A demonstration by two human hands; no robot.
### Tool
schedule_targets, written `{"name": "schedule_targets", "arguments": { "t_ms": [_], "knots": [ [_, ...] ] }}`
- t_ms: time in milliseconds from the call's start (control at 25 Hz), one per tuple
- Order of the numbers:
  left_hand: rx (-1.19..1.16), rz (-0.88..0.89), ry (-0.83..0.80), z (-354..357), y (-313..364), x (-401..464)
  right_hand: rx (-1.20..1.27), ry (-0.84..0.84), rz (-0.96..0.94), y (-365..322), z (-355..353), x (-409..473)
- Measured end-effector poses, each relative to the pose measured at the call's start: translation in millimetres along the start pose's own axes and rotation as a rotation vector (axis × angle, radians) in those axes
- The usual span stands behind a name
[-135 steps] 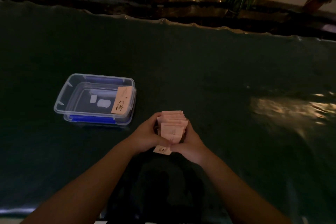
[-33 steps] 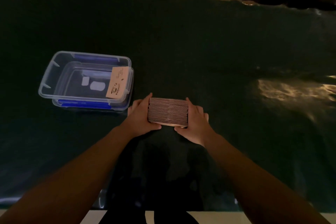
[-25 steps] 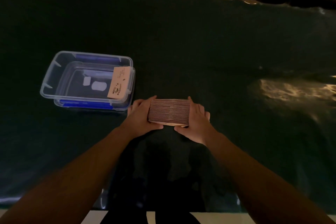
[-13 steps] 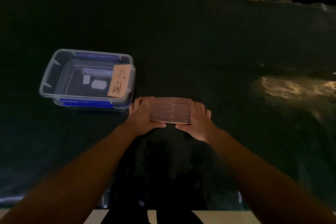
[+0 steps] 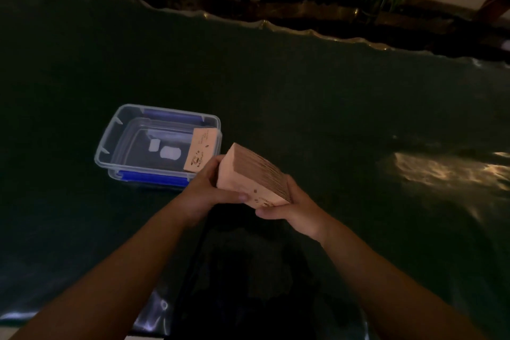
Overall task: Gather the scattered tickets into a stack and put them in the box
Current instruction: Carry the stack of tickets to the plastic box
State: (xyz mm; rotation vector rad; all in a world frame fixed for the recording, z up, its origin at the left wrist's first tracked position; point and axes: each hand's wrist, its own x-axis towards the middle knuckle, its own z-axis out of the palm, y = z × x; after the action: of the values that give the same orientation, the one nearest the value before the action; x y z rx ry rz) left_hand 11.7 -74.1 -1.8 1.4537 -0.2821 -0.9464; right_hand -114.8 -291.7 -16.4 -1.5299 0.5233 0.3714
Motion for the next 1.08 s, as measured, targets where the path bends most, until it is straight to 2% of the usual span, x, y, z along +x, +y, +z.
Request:
{"name": "schedule_targets", "arguments": {
  "t_ms": [80, 200, 320, 600, 760, 960, 1080],
  "knots": [
    [-0.244, 0.020, 0.035, -1.8, 15.0, -7.1, 0.073, -0.049, 0.036, -21.6, 19.3, 1.2],
    [-0.357, 0.024, 0.152, -13.3, 42.8, -13.4, 0.044, -0.125, 0.047, -56.9, 41.3, 8.7],
    [-0.324, 0.010, 0.230, -47.8, 73.1, -17.6, 0.023, -0.112, 0.016, -96.8, 58.8, 24.5],
    [-0.210, -0.046, 0.234, -132.6, 106.8, -8.0, 0.025, -0.024, -0.033, -163.0, 125.6, 92.9],
    [-0.182, -0.098, 0.220, -169.6, 94.6, 10.5, 0.107, 0.024, 0.074, -166.5, 159.4, 124.8],
    [-0.173, -0.285, 0.314, -185.4, 58.9, 37.4, 0.065, 0.052, 0.201, -148.7, 191.3, 148.9],
    [-0.131, -0.355, 0.299, -190.5, 41.8, 50.0, 0.026, 0.075, 0.246, -142.2, 202.6, 158.2]
  ]
}}
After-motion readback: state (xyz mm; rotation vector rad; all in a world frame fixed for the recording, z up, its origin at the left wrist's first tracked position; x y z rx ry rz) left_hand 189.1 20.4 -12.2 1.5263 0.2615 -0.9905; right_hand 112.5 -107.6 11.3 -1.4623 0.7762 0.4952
